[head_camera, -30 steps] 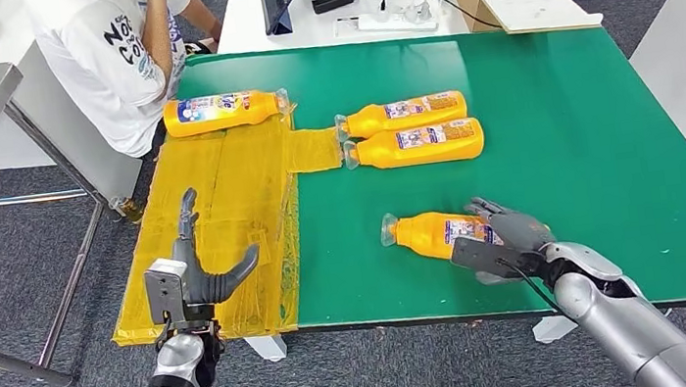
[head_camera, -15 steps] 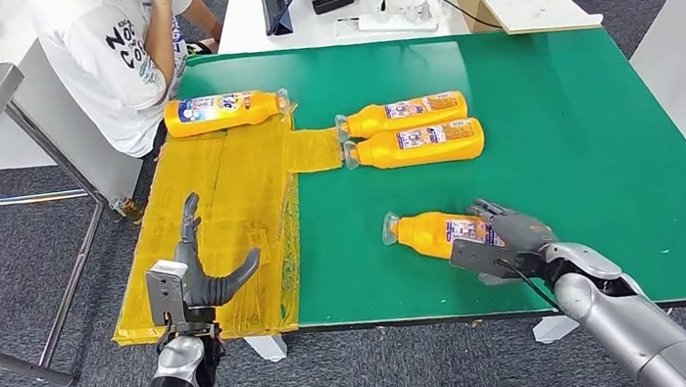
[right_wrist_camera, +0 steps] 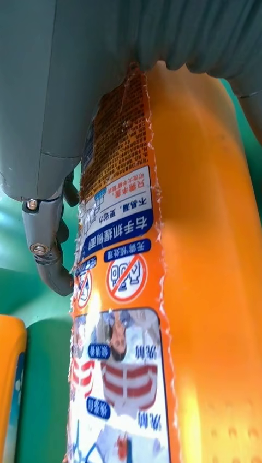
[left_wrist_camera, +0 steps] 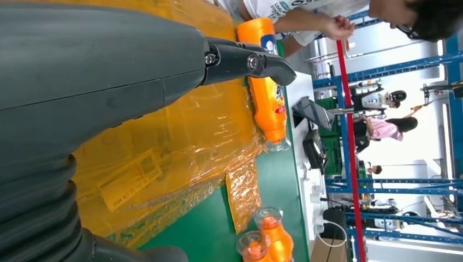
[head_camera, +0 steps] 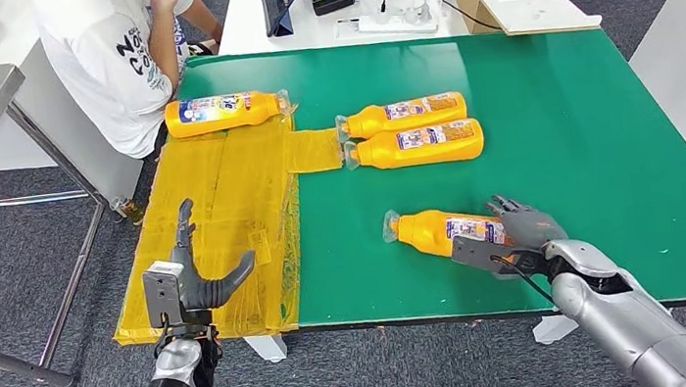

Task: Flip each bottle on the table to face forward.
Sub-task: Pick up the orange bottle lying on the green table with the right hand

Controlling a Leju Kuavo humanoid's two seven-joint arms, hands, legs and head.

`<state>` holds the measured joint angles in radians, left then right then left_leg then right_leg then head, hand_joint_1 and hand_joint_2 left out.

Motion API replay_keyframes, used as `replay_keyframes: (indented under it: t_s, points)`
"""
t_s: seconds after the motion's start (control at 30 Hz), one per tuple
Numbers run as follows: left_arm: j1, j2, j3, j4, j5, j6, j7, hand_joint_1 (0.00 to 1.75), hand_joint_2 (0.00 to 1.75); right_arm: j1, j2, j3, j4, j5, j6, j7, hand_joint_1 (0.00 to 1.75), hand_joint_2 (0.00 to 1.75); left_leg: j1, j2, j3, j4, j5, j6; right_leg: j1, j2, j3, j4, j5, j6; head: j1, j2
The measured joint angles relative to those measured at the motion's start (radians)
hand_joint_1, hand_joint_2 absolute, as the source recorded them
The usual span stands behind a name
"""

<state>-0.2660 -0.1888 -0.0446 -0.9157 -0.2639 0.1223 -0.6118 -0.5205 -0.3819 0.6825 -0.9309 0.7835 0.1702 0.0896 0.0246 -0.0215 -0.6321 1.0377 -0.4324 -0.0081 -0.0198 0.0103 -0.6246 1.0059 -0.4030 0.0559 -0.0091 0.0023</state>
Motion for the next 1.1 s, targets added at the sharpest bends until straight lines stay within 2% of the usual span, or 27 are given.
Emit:
replay_keyframes:
  t_s: [0.17, 0.47, 0.5, 0.53, 0.63, 0.67, 0.73, 0.87, 0.93, 0.97, 1.03, 1.1]
  points:
    - [0.0, -0.004, 0.011, 0.002, 0.004, -0.002, -0.005, 0.0, 1.75, -0.008, -0.006, 0.0, 0.002, -0.003, 0.026, -0.001, 0.39, 1.75, 0.0, 0.0, 0.0, 0.0, 0.0, 0.0, 0.0, 0.0, 0.0, 0.0, 0.0, 0.0, 0.0, 0.0]
    - [0.0, -0.007, 0.015, 0.005, 0.011, -0.009, -0.011, 0.0, 1.75, -0.011, -0.01, 0.0, 0.002, -0.01, 0.03, -0.013, 0.4, 1.75, 0.0, 0.0, 0.0, 0.0, 0.0, 0.0, 0.0, 0.0, 0.0, 0.0, 0.0, 0.0, 0.0, 0.0]
    - [0.0, -0.008, 0.015, 0.005, 0.011, -0.009, -0.011, 0.0, 1.75, -0.011, -0.01, 0.0, 0.002, -0.01, 0.03, -0.013, 0.47, 1.75, 0.0, 0.0, 0.0, 0.0, 0.0, 0.0, 0.0, 0.0, 0.0, 0.0, 0.0, 0.0, 0.0, 0.0]
    - [0.0, -0.009, 0.015, 0.006, 0.011, -0.009, -0.011, 0.0, 1.75, -0.011, -0.01, 0.0, 0.002, -0.01, 0.03, -0.013, 0.66, 1.75, 0.0, 0.0, 0.0, 0.0, 0.0, 0.0, 0.0, 0.0, 0.0, 0.0, 0.0, 0.0, 0.0, 0.0]
    - [0.0, -0.01, 0.016, 0.006, 0.011, -0.01, -0.012, 0.0, 1.75, -0.011, -0.01, 0.0, 0.002, -0.014, 0.03, -0.017, 1.44, 1.75, 0.0, 0.0, 0.0, 0.0, 0.0, 0.0, 0.0, 0.0, 0.0, 0.0, 0.0, 0.0, 0.0, 0.0]
    - [0.0, -0.011, 0.016, 0.006, 0.011, -0.01, -0.013, 0.0, 1.75, -0.011, -0.01, 0.0, 0.002, -0.019, 0.029, -0.023, 1.58, 1.75, 0.0, 0.0, 0.0, 0.0, 0.0, 0.0, 0.0, 0.0, 0.0, 0.0, 0.0, 0.0, 0.0, 0.0]
    - [0.0, -0.011, 0.016, 0.007, 0.011, -0.011, -0.015, 0.0, 1.75, -0.011, -0.011, 0.0, 0.002, -0.038, 0.029, -0.042, 1.74, 1.75, 0.0, 0.0, 0.0, 0.0, 0.0, 0.0, 0.0, 0.0, 0.0, 0.0, 0.0, 0.0, 0.0, 0.0]
    - [-0.003, -0.012, 0.016, 0.012, 0.01, -0.015, -0.02, 0.0, 1.75, -0.004, -0.016, -0.01, 0.0, -0.1, 0.023, -0.103, 1.75, 1.75, 0.0, 0.0, 0.001, 0.0, 0.0, 0.0, 0.0, 0.0, 0.0, 0.0, 0.0, 0.0, 0.0, 0.0]
    - [-0.004, -0.012, 0.015, 0.015, 0.008, -0.016, -0.019, 0.0, 1.75, 0.021, -0.014, -0.03, -0.015, -0.13, -0.032, -0.143, 1.75, 1.75, 0.0, 0.0, 0.0, 0.0, 0.0, 0.0, 0.0, 0.0, 0.0, 0.0, 0.0, 0.0, 0.0, 0.0]
    - [-0.003, -0.012, 0.015, 0.016, 0.008, -0.016, -0.017, 0.0, 1.75, 0.044, -0.006, -0.046, -0.029, -0.132, -0.088, -0.16, 1.75, 1.75, 0.0, 0.0, 0.0, 0.0, 0.0, 0.0, 0.001, 0.0, 0.0, 0.0, 0.0, 0.0, 0.0, 0.0]
    - [0.003, -0.015, 0.015, 0.011, 0.012, -0.018, -0.005, 0.0, 1.75, 0.105, 0.033, -0.099, -0.073, -0.1, -0.246, -0.186, 1.75, 1.75, 0.001, 0.0, -0.002, 0.0, 0.0, 0.0, 0.001, 0.0, -0.001, 0.001, 0.0, 0.0, 0.0, 0.0]
    - [0.016, -0.019, 0.012, -0.005, 0.024, -0.03, 0.013, 0.0, 1.75, 0.169, 0.1, -0.171, -0.144, -0.053, -0.43, -0.223, 1.75, 1.75, 0.001, 0.0, -0.004, 0.0, 0.0, 0.0, 0.002, 0.0, -0.003, 0.001, 0.0, 0.0, 0.0, 0.0]
